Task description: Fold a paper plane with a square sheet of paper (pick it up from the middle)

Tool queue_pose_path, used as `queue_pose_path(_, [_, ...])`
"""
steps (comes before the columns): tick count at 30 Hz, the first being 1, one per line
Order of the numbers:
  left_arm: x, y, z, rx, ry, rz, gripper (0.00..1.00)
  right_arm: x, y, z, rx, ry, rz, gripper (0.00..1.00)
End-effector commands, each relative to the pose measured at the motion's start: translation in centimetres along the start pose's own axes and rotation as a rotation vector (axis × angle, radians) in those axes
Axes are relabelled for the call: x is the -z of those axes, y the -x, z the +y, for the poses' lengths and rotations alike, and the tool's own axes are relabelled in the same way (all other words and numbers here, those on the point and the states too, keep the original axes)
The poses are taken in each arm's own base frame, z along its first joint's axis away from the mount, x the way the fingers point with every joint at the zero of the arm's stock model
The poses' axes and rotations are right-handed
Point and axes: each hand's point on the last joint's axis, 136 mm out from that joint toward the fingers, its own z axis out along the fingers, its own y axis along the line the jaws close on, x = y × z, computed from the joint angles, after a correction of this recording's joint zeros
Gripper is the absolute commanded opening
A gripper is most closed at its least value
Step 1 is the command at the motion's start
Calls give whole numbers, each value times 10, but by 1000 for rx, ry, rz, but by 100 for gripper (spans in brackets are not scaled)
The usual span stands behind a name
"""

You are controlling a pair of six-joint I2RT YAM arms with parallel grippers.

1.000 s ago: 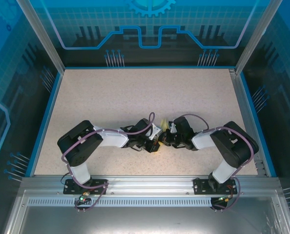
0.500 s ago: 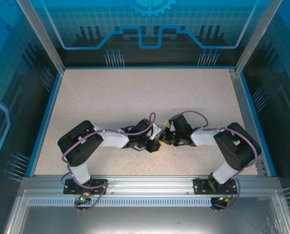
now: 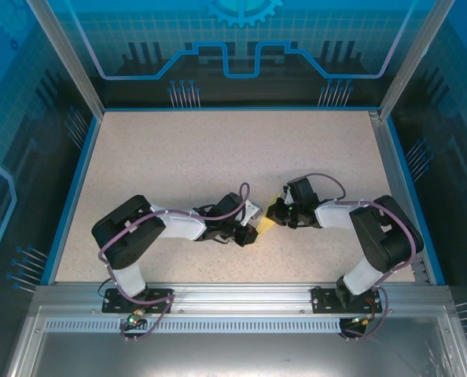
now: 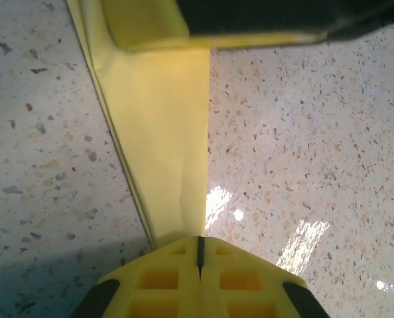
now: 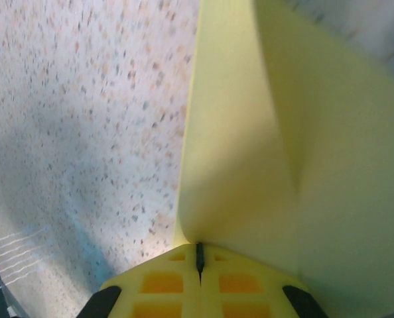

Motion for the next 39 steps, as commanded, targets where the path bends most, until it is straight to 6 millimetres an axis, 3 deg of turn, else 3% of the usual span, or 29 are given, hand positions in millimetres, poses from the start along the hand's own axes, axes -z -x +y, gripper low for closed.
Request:
queue_pose_path(1, [4, -97, 24, 89, 83, 318, 0, 9, 29, -43, -27, -160, -105, 0])
queue_pose_path(4, [6, -99, 24, 85, 86, 325, 0, 10, 31, -41, -25, -136, -101, 0])
queue_pose_path(8, [8, -97, 23, 77, 88, 318, 0, 17, 27, -20, 5, -42, -88, 0])
queue_pose_path(17, [5, -94, 22, 74, 76, 308, 0, 43, -15, 41, 75, 134, -69, 0])
queue_pose_path(25, [4, -90, 17, 80, 51, 290, 0, 10, -31, 53, 48, 176, -33, 0])
queue_pose_path(28, [5, -91, 17, 80, 51, 288, 0, -5, -31, 52, 53, 179, -5, 0])
queue_pose_path(32, [6, -90, 17, 72, 55, 292, 0, -23, -28, 37, 49, 124, 18, 0])
queue_pose_path(39, [7, -92, 18, 73, 59, 303, 0, -18, -10, -5, 65, -88, -24, 0])
